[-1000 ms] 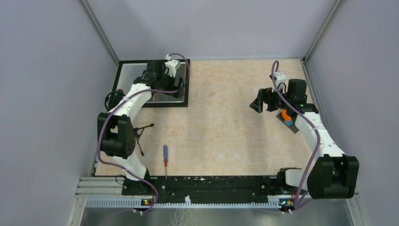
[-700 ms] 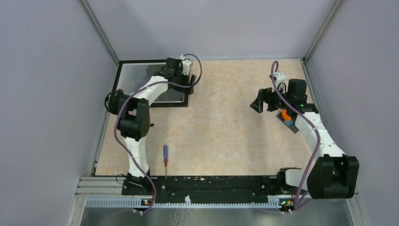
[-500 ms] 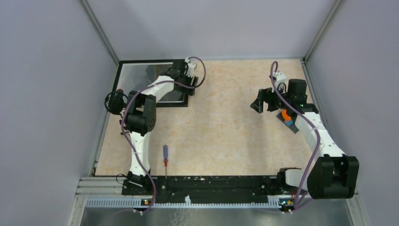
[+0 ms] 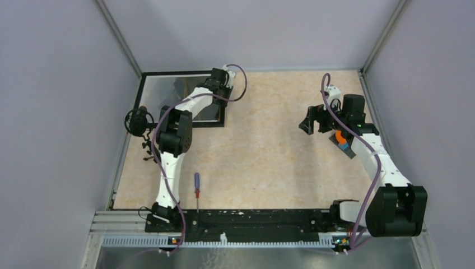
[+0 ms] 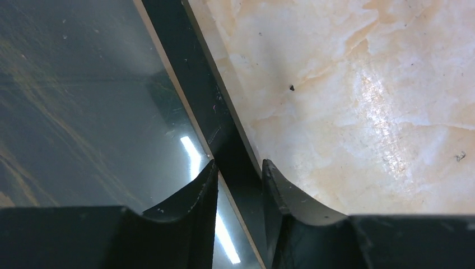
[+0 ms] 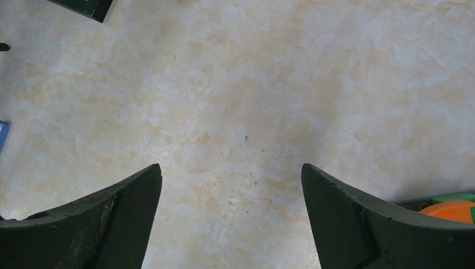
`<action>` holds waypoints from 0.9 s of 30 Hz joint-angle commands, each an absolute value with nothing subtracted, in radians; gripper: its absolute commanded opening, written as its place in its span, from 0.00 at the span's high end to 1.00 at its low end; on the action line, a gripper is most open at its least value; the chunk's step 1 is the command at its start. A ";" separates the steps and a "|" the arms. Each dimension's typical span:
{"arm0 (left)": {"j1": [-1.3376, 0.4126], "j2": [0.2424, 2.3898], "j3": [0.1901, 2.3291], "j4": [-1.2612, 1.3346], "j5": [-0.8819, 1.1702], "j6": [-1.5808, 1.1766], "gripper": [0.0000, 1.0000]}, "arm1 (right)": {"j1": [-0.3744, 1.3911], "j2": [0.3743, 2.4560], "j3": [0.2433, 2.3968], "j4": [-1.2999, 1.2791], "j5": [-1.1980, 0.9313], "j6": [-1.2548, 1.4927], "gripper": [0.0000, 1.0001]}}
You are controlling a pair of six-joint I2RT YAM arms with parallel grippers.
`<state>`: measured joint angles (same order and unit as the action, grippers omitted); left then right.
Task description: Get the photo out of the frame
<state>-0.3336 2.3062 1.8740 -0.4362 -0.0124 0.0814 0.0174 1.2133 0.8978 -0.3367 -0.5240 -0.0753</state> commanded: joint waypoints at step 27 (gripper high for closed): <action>-1.013 1.987 1.263 -0.610 0.289 0.656 0.66 | -0.134 1.285 0.981 -0.381 -0.589 -0.011 0.07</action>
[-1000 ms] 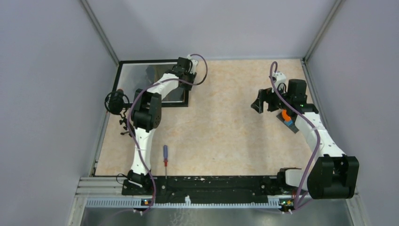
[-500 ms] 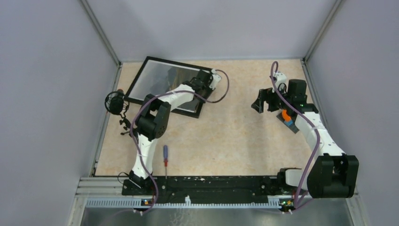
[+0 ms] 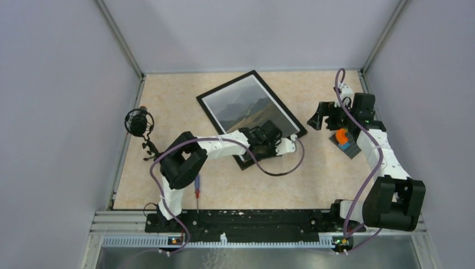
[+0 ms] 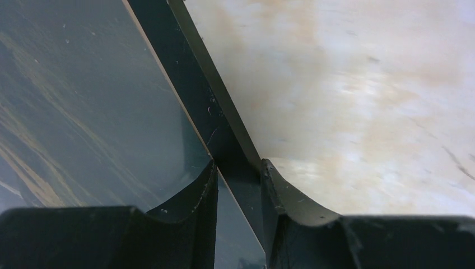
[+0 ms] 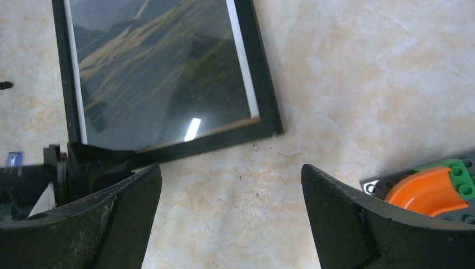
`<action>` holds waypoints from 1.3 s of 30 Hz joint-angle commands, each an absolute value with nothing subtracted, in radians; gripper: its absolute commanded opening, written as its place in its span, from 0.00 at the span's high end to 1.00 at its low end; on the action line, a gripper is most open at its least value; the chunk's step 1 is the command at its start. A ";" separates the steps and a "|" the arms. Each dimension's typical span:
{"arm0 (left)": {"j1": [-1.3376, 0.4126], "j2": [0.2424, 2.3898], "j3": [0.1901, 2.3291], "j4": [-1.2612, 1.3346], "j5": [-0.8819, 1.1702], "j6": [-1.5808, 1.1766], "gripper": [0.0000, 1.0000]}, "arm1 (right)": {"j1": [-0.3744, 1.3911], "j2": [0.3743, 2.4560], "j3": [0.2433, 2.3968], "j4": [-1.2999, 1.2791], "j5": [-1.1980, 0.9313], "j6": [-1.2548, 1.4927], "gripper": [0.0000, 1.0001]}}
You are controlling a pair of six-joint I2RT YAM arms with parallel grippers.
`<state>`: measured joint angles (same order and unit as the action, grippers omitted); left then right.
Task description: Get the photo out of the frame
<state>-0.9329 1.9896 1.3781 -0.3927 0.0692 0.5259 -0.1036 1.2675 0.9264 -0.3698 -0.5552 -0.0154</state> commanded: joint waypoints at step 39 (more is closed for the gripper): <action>-1.180 2.015 1.411 -0.539 0.051 0.374 0.38 | -0.137 1.484 0.911 -0.387 -0.774 0.056 0.11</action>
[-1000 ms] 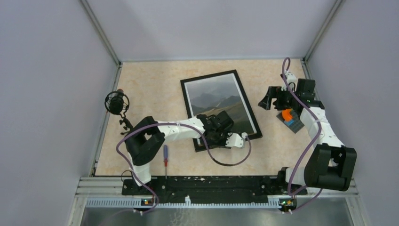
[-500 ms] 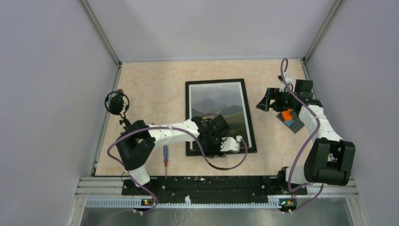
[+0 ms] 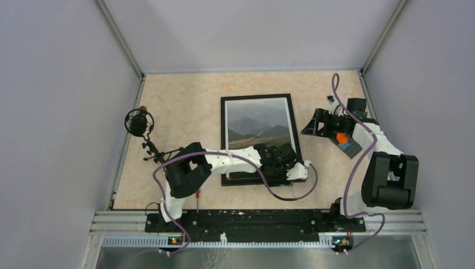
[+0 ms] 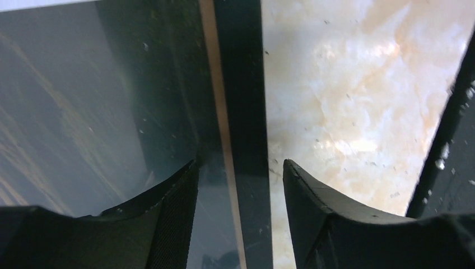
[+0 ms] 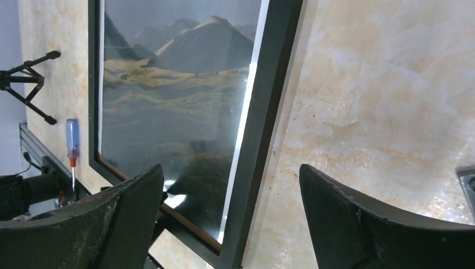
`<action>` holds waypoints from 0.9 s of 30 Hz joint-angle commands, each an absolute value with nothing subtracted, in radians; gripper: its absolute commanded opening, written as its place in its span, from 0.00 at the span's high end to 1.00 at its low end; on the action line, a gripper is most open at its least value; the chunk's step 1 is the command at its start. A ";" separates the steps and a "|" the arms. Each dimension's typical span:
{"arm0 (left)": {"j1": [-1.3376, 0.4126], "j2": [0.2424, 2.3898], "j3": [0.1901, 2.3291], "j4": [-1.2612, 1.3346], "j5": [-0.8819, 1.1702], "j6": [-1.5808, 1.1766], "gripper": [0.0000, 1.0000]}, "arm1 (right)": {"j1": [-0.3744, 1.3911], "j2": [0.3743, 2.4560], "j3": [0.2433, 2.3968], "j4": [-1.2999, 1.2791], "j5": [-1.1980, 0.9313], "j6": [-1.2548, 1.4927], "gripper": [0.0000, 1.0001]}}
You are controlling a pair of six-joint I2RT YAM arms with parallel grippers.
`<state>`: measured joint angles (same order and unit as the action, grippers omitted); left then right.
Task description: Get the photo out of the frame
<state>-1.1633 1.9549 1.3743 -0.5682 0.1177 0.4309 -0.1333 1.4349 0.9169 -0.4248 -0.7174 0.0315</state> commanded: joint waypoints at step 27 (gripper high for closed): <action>-1.093 1.865 1.437 -0.594 0.206 0.362 1.00 | -0.137 1.726 0.932 -0.431 -0.910 0.030 0.14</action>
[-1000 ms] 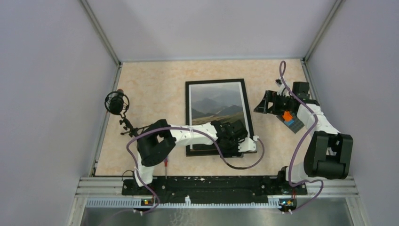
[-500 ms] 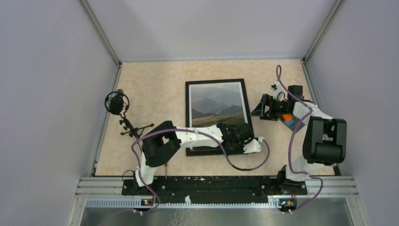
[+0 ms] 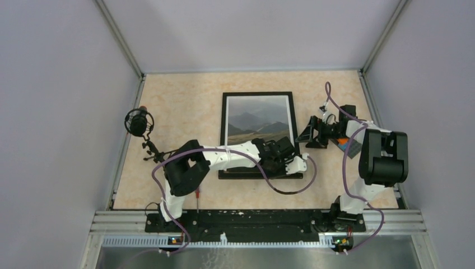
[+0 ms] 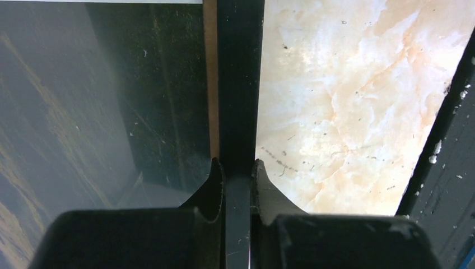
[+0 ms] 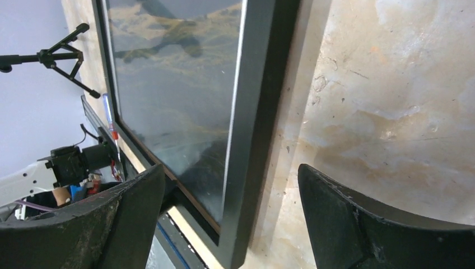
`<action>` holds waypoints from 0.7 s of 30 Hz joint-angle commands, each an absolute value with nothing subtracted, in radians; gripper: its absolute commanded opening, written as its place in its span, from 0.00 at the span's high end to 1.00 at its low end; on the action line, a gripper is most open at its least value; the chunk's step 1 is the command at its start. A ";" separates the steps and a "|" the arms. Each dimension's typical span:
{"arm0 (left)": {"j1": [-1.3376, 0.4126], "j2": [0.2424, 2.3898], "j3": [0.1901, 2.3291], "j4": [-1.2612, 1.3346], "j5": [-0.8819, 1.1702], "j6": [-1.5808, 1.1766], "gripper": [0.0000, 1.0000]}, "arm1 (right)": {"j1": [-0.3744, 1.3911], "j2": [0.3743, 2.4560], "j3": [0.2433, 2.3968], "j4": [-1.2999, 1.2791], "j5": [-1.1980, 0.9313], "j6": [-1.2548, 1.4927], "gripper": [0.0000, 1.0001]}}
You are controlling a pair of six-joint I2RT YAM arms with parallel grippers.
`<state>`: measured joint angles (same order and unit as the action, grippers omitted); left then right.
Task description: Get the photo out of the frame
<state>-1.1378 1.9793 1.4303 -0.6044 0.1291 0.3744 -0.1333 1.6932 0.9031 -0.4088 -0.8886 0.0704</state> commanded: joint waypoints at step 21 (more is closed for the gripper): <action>-1.012 1.785 1.430 -0.562 0.466 0.368 1.00 | -0.135 1.891 0.869 -0.290 -1.340 0.222 0.33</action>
